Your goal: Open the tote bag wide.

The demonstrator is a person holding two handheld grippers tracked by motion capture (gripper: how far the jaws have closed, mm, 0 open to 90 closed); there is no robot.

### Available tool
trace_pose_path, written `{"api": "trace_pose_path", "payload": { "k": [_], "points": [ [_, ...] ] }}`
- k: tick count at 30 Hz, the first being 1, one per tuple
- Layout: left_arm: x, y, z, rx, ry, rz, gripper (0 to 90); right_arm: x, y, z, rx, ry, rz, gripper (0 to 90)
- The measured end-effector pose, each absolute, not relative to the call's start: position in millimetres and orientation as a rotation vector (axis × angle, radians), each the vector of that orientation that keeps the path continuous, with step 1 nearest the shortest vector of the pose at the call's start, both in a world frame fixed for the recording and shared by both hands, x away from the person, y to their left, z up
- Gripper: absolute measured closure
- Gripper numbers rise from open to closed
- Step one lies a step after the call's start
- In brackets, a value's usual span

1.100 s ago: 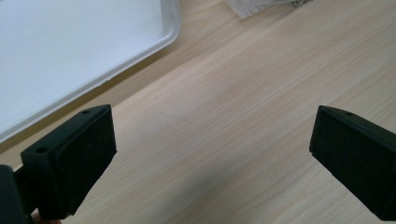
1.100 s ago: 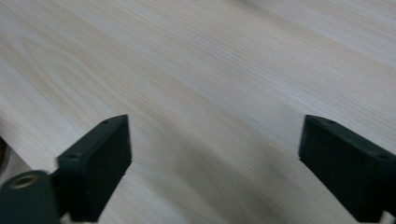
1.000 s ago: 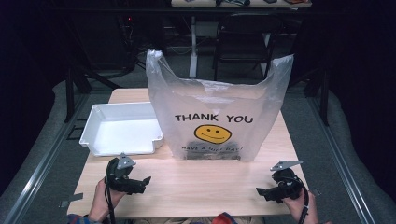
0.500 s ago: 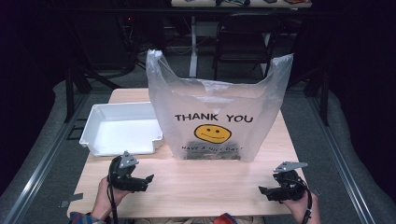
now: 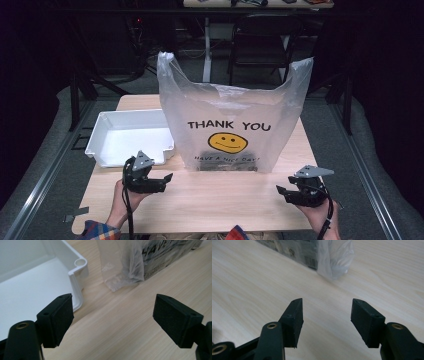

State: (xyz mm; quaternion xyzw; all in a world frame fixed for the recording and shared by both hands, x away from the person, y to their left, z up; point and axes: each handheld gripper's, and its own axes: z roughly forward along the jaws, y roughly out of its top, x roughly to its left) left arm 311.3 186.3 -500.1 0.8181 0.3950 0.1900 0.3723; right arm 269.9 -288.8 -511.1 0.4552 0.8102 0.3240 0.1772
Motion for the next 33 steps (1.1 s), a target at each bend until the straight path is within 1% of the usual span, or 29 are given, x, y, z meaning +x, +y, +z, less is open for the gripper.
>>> {"api": "trace_pose_path", "payload": {
  "k": [2,7,9,10,12,13,14,15,16,17,18,20,21,22,23,24,25,26,27,28,32,33],
  "points": [
    [318,178,-497,2.089,0.996,0.507,17.7,278,-285,-512,1.303,2.271,0.964,46.9],
    [326,171,-494,2.058,1.001,0.514,19.6,289,-280,-512,1.285,2.287,0.949,48.6],
    [331,169,-491,2.031,1.002,0.514,19.7,294,-277,-510,1.284,2.246,0.995,49.5],
    [334,167,-487,1.994,0.994,0.514,20.3,296,-275,-505,1.281,2.207,1.018,49.3],
    [336,166,-484,1.979,0.982,0.517,21.7,296,-275,-500,1.259,2.186,1.006,49.3],
    [338,163,-481,1.959,0.974,0.518,22.5,297,-274,-488,1.223,2.145,1.04,49.3],
    [339,162,-480,1.948,0.97,0.516,22.5,297,-274,-488,1.223,2.145,1.04,49.3],
    [341,158,-474,1.914,0.951,0.534,24.2,298,-272,-477,1.198,2.115,1.078,49.4],
    [341,158,-474,1.914,0.951,0.534,24.9,298,-272,-477,1.198,2.115,1.078,49.4],
    [341,157,-470,1.889,0.946,0.562,24.9,299,-271,-473,1.18,2.114,1.081,49.4],
    [342,157,-460,1.844,0.928,0.569,27.6,299,-269,-462,1.155,2.088,1.11,49.3],
    [342,156,-456,1.822,0.927,0.586,28.0,300,-269,-458,1.152,2.082,1.128,49.4],
    [344,158,-448,1.802,0.918,0.585,31.0,302,-268,-450,1.15,2.064,1.179,50.9],
    [344,158,-448,1.802,0.918,0.585,33.2,302,-268,-450,1.15,2.064,1.179,50.9],
    [344,159,-446,1.786,0.919,0.595,33.2,304,-267,-446,1.145,2.054,1.197,52.8],
    [346,160,-444,1.777,0.911,0.579,41.0,309,-264,-440,1.125,2.053,1.208,57.8],
    [348,159,-444,1.779,0.908,0.581,44.8,312,-263,-439,1.116,2.061,1.206,61.3],
    [348,159,-444,1.779,0.908,0.581,47.2,312,-263,-439,1.116,2.061,1.206,61.3],
    [350,157,-446,1.782,0.902,0.571,53.1,319,-258,-438,1.099,2.073,1.201,68.4],
    [351,155,-447,1.787,0.898,0.564,55.1,322,-256,-439,1.105,2.077,1.194,70.6],
    [356,151,-452,1.811,0.885,0.554,68.8,334,-250,-446,1.117,2.088,1.176,80.2],
    [362,149,-456,1.826,0.882,0.531,72.5,337,-250,-448,1.122,2.098,1.165,82.4]
  ]
}}
